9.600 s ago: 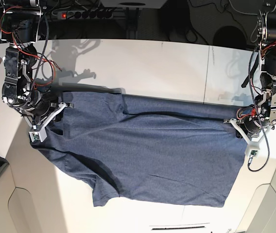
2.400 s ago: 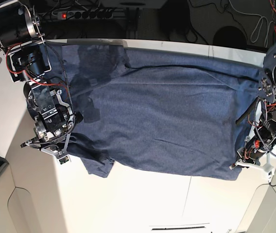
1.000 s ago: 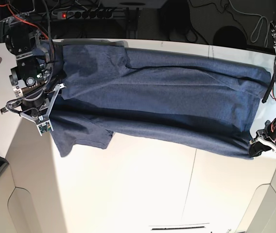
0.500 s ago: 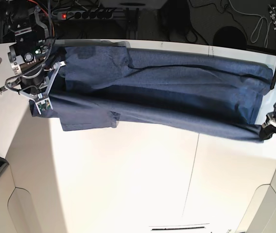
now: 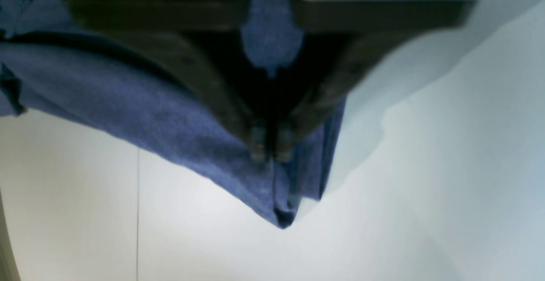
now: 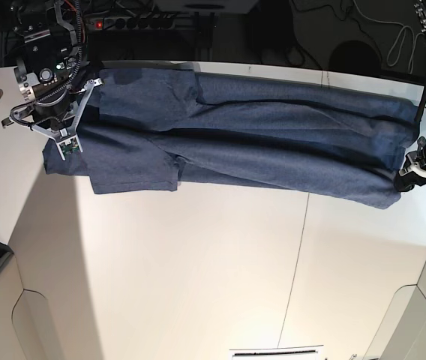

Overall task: Layout the t-shirt on the table in an organized manner, then fold the t-shirt properly
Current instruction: 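Lay the folded hem down along the shoulder edge with both grippers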

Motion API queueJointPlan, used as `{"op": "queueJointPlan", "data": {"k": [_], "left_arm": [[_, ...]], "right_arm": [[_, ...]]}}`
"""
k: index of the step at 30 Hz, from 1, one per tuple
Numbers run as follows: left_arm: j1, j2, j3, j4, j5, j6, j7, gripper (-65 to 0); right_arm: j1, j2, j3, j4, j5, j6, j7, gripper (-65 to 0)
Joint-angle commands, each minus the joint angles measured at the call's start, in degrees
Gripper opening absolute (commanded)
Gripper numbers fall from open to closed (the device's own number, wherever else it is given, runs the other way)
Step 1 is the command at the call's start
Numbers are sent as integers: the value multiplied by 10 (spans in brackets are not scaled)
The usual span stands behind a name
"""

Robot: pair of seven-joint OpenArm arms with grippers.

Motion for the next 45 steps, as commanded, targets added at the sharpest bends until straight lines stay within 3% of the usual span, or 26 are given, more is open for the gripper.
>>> {"op": "queueJointPlan", "data": {"k": [1, 2, 8, 13, 19, 23, 26, 30, 37, 45], "left_arm": [[-8, -14, -4, 10, -11, -5, -7, -507], [-8, -14, -4, 10, -11, -5, -7, -493], [-8, -14, -5, 10, -37, -5, -8, -492], [-8, -13, -9, 11, -105, -5, -21, -492], [-8, -12, -24, 21, -120, -5, -26, -492], [-9, -12, -24, 24, -121, -5, -44, -492], [-10, -11, -27, 24, -121, -5, -70, -492], [-11, -11, -31, 24, -120, -5, -69, -492], [-11, 0, -31, 24, -100, -5, -52, -491], [-9, 38, -31, 24, -83, -5, -51, -490]], "right_arm": [[3, 4, 4, 9, 3, -4, 2, -469], [3, 4, 4, 9, 6, -4, 2, -433], [3, 5, 4, 9, -34, -7, 2, -429], [5, 5, 4, 9, -113, -62, 3, -429], [26, 5, 4, 9, -105, -66, 6, -429], [60, 4, 4, 9, -34, -59, 20, -429], [96, -1, 4, 9, 21, -31, 42, -428], [150, -26, 5, -19, 68, -2, 63, -374], [245, -68, 5, -198, 127, 20, 97, -355], [331, -71, 30, -374, 206, 39, 112, -355]]}}
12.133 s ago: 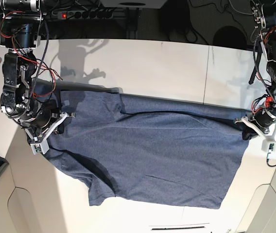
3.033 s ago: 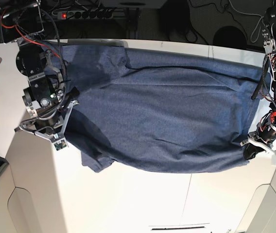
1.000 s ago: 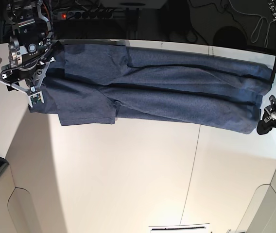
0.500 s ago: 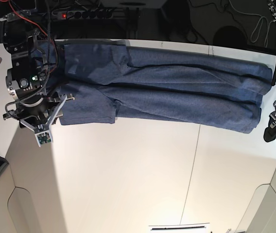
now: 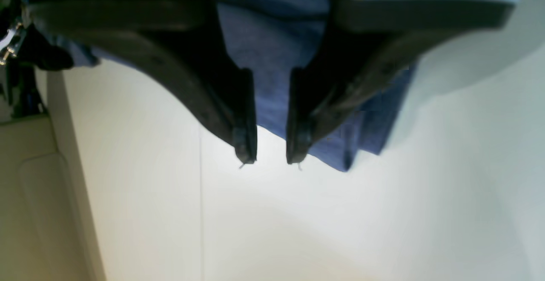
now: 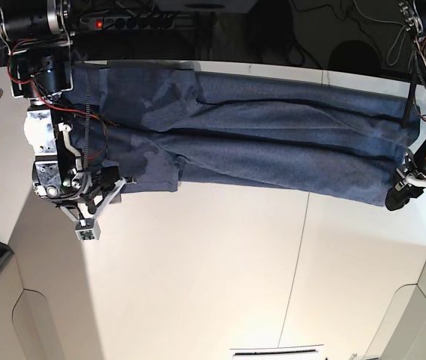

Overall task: Layout the t-shirt on the table in an organized manner, then fold the t-shirt properly
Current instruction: 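Lay the folded hem down along the shoulder edge with both grippers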

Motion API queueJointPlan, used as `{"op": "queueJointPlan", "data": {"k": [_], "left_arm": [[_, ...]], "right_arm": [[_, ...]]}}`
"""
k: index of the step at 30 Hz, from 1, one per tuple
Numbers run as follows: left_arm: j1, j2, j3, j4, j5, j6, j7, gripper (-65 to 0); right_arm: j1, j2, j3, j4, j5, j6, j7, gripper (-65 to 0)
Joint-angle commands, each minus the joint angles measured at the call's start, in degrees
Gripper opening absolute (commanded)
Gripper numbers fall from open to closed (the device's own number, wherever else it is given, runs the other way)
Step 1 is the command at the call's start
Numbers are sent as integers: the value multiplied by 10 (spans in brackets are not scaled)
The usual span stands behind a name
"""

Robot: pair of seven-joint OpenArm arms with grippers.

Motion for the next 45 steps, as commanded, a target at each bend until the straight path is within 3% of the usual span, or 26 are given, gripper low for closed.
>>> {"op": "queueJointPlan", "data": {"k": [1, 10, 12, 15, 21, 24, 27, 28, 44, 45], "left_arm": [[-9, -9, -4, 10, -9, -7, -10, -490], [-9, -5, -4, 10, -7, -7, -10, -490], [-9, -5, -4, 10, -7, -7, -10, -490], [-9, -5, -4, 10, -7, -7, -10, -490], [-9, -5, -4, 10, 1, -7, -10, -490], [-9, -5, -4, 10, 1, -7, -10, -490], [-9, -5, -4, 10, 1, -7, -10, -490], [-9, -5, -4, 10, 1, -7, -10, -490], [-10, -5, -4, 10, 1, -7, -12, -490], [-9, -5, -4, 10, 1, -7, -12, -490]], "right_arm": [[15, 4, 11, 1, 9, 6, 5, -355], [14, 4, 92, -1, 78, 61, 5, -356], [14, 4, 97, -1, 88, 75, 5, -408], [14, 2, 97, -1, 92, 84, 4, -635], [9, 0, 97, -1, 86, 82, 5, -650], [10, 0, 97, 0, 47, 81, 8, -650], [9, 0, 97, 0, 17, 81, 29, -378], [8, 0, 97, 0, 13, 81, 35, -331], [3, -9, 97, -42, 13, 66, 47, -328], [3, -9, 97, -43, 12, 66, 47, -348]]}}
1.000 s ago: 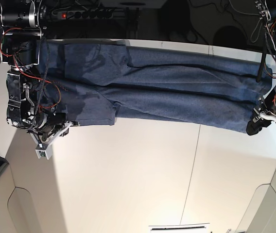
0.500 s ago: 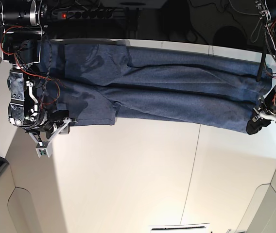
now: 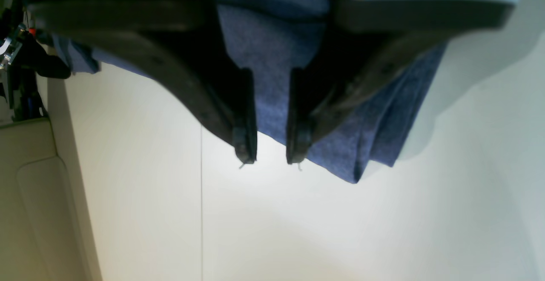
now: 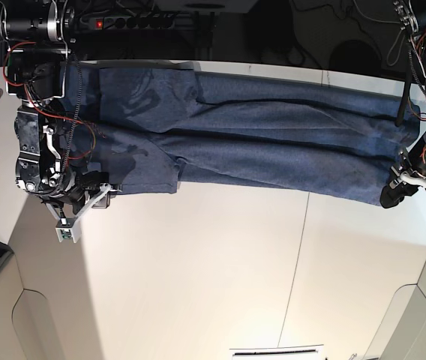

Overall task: Layout the t-shirt on the table in an organized manner, then fold the t-shirt properly
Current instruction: 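Lay the folded hem down along the shoulder edge with both grippers, then release the right gripper and regrasp the folded shirt end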

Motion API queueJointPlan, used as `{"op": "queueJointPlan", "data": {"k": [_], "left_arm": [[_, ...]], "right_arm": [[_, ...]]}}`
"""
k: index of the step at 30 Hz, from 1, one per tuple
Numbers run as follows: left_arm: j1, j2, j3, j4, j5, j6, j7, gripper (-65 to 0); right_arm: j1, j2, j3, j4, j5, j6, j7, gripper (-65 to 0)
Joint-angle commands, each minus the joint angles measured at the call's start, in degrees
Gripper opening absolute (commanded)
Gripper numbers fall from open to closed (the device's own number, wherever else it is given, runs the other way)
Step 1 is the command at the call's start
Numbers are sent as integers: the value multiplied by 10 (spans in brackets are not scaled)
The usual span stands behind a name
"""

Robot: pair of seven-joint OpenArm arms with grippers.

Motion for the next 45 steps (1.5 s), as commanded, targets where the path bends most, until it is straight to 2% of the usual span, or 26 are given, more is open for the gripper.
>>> {"op": "queueJointPlan", "data": {"k": [1, 3, 4, 7, 11, 16, 23, 30, 33, 37, 42, 45], "left_arm": [[-9, -13, -4, 10, -10, -7, -12, -490], [-9, -13, -4, 10, -10, -7, -12, -490], [-9, -13, -4, 10, -10, -7, -12, -490], [-9, -13, -4, 10, -10, -7, -12, -490], [-9, -13, -4, 10, -10, -7, -12, -490], [-9, -13, -4, 10, -10, -7, -12, -490], [-9, -13, -4, 10, -10, -7, -13, -490], [-9, -13, -4, 10, -10, -7, -12, -490], [-9, -13, -4, 10, -10, -7, -12, -490], [-9, -13, -4, 10, -10, -7, -12, -490], [-9, -13, -4, 10, -10, -7, -12, -490], [-9, -13, -4, 10, -10, -7, -12, -490]], "right_arm": [[7, 1, 1, -1, 1, -2, -11, -402], [7, 1, 1, -1, 1, -2, -12, -608], [7, 1, 1, 0, 2, -2, -12, -650], [7, 1, 1, 4, 29, 1, -26, -650], [-5, -2, 1, 36, 51, 20, -58, -650], [-70, -2, 1, 149, 76, 33, -74, -650], [-171, -2, 1, 317, 80, 33, -99, -650], [-191, -2, 1, 371, 83, 33, -118, -650], [-191, -2, 1, 376, 126, 37, -144, -650], [-191, -2, 1, 387, 192, 79, -181, -650], [-191, -2, 1, 391, 231, 89, -209, -650], [-198, -2, 1, 394, 269, 117, -222, -650]]}}
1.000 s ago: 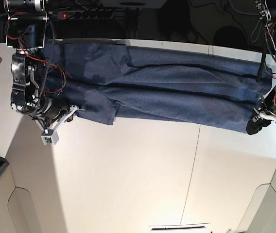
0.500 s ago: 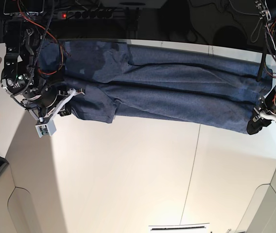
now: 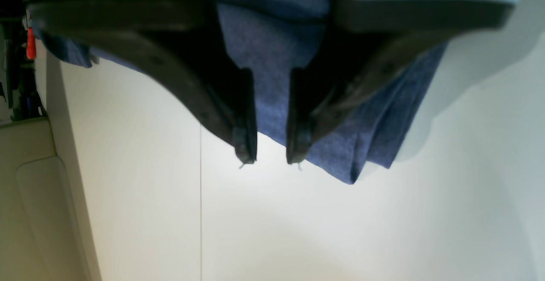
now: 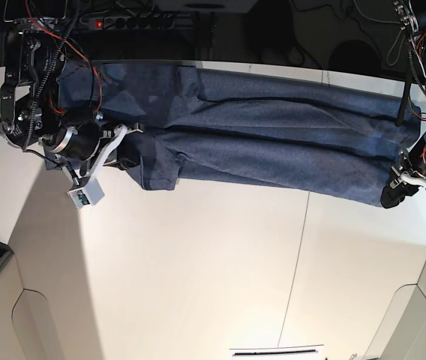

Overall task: Layout the t-shirt on the table in an organized manner, then fold the t-shirt properly
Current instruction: 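Release the right gripper and regrasp the folded shirt end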

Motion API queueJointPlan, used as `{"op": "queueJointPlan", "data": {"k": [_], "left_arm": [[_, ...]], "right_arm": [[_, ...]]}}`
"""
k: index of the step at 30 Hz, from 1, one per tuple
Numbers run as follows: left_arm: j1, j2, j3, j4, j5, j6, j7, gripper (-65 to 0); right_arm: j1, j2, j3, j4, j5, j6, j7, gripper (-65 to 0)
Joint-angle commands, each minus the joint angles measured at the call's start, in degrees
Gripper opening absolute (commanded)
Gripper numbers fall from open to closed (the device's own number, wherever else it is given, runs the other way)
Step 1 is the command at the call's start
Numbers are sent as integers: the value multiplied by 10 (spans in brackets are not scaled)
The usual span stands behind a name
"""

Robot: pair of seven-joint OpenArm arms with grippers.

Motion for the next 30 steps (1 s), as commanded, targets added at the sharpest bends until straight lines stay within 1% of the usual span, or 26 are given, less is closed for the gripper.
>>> {"op": "queueJointPlan", "data": {"k": [1, 4, 8, 11, 16, 20, 23, 27, 30], "left_arm": [[-9, -13, -3, 10, -12, -7, -10, -490], [-9, -13, -3, 10, -11, -7, -10, -490], [-9, -13, -3, 10, -12, -7, -10, -490], [-10, -13, -3, 10, -12, -7, -10, -490], [-9, -13, -3, 10, -12, -7, -10, -490], [-9, -13, -3, 10, -12, -7, -10, -490], [-10, -13, -3, 10, -12, -7, -10, -490], [-10, -12, -3, 10, -12, -7, -11, -490], [-10, -13, -3, 10, -12, -7, -10, -490]], "right_arm": [[-4, 3, 1, 16, 26, 17, 5, -650], [-38, 3, 0, 47, 52, 35, 2, -650], [-89, 3, 0, 91, 51, 37, 2, -650], [-114, 3, 0, 102, 56, 38, 2, -650], [-132, 3, 0, 102, 88, 38, 2, -650], [-132, 3, -8, 102, 91, 38, 2, -650], [-132, 3, -31, 102, 91, 38, 4, -650], [-131, 3, -82, 102, 88, 39, 8, -650], [-129, 3, -116, 102, 63, 43, 16, -650]]}}
